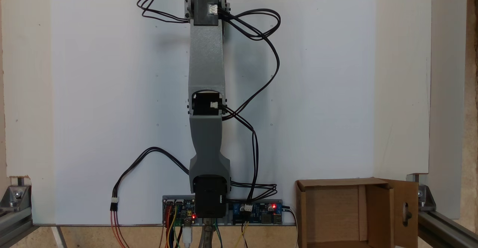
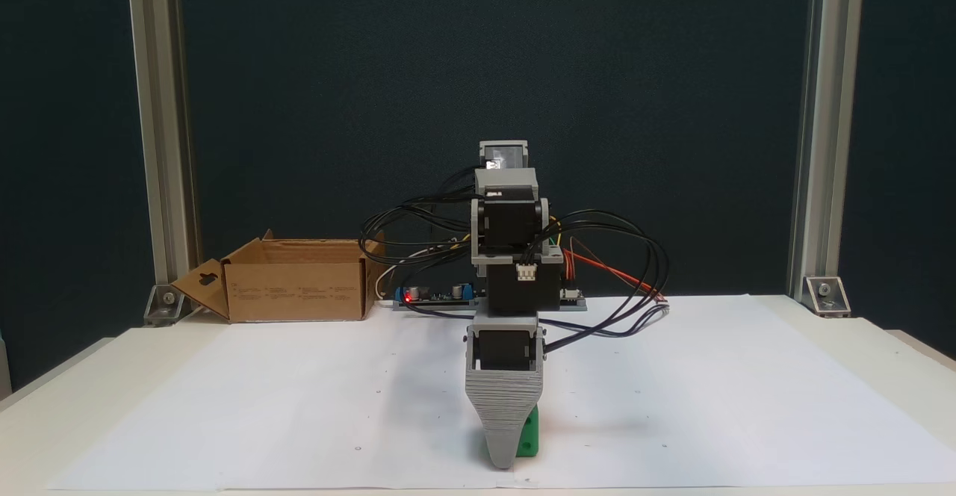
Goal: Grasp a green dice and put it in the bin.
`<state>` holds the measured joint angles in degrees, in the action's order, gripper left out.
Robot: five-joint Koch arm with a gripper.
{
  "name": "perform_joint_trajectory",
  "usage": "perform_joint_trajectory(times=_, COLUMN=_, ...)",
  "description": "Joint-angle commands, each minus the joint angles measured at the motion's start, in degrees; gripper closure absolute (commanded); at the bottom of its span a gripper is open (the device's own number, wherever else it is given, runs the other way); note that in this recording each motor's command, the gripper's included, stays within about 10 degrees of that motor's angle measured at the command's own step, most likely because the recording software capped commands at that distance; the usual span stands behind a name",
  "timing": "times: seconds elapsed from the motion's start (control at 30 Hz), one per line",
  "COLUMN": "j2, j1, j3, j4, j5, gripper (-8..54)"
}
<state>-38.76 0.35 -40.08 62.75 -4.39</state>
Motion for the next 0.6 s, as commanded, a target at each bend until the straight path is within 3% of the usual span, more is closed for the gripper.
perform_joint_trajectory(times=0.0, j2=-0.88, j1=0.79, j3=2.72, j4=-0.09, j5=1.05, gripper=17.0)
perform_joint_trajectory(times=0.13, j2=-0.70, j1=0.79, j3=2.72, j4=-0.44, j5=1.05, gripper=18.9)
perform_joint_trajectory(times=0.3, j2=-0.70, j1=1.41, j3=2.72, j4=-1.41, j5=0.97, gripper=33.7)
perform_joint_trajectory(times=0.57, j2=-0.70, j1=2.29, j3=2.72, j4=-1.05, j5=0.88, gripper=33.7)
